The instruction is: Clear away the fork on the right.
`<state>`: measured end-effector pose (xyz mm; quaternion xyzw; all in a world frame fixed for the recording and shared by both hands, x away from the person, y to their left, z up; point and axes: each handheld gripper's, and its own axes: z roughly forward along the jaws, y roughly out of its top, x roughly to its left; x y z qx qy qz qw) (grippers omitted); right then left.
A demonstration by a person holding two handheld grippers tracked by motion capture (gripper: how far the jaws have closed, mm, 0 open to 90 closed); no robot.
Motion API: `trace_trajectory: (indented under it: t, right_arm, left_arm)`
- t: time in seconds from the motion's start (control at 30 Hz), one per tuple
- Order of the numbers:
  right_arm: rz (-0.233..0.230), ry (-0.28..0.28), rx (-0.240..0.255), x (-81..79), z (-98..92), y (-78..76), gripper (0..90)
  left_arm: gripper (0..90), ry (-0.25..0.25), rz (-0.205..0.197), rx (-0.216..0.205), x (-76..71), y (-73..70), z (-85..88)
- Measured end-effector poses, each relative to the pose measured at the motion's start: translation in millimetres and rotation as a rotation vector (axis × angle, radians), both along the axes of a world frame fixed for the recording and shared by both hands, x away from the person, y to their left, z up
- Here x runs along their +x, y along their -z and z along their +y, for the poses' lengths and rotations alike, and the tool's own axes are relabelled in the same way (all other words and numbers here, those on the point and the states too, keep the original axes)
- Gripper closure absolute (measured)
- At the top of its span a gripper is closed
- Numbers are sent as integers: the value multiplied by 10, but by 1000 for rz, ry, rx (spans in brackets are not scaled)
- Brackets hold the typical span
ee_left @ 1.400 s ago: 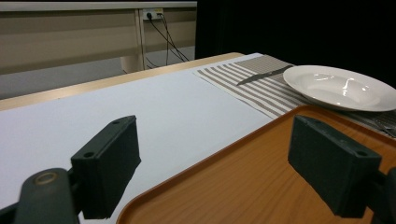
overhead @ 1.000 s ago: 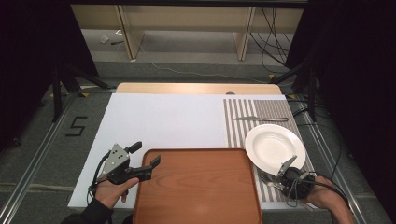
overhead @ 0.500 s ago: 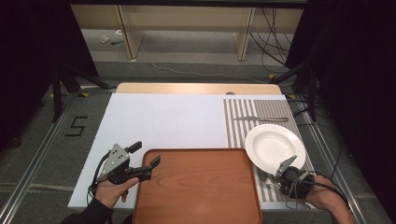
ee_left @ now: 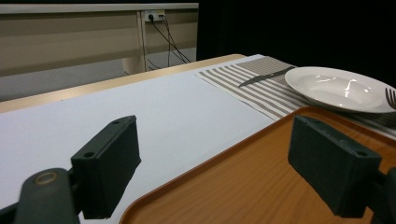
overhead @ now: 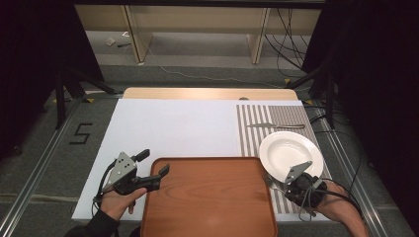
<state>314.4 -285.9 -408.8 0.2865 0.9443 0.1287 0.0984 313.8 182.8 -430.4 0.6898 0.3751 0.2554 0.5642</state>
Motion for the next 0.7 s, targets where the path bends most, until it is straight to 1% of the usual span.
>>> trace_trajectory:
  t: [0.03,0.1,0.2,0.43,0.47,0.57,0.63,0.7]
  right_arm:
    - [-11,-11,12,5,17,-14,848]
    - [-22,-14,42,3,64,-43,849]
    - [-31,-15,47,8,106,-54,848]
    - [-33,-23,72,19,198,-66,849]
    - [-30,-27,81,24,248,-72,848]
    - [-26,-31,103,41,316,-85,848]
    - [-25,-32,108,45,337,-89,848]
    - [-19,-46,136,57,434,-110,848]
  left_arm:
    - [163,0,0,-1,0,-1,0]
    - [163,-1,-2,-2,1,-2,2]
    - [163,-1,-2,-3,2,-2,3]
    - [163,0,-2,0,1,-3,-1]
    - [163,0,-3,0,0,-4,0]
    - [163,-1,-2,-1,3,-3,3]
    - [163,-2,-3,-3,4,-3,2]
    - [163,0,-2,0,3,-2,0]
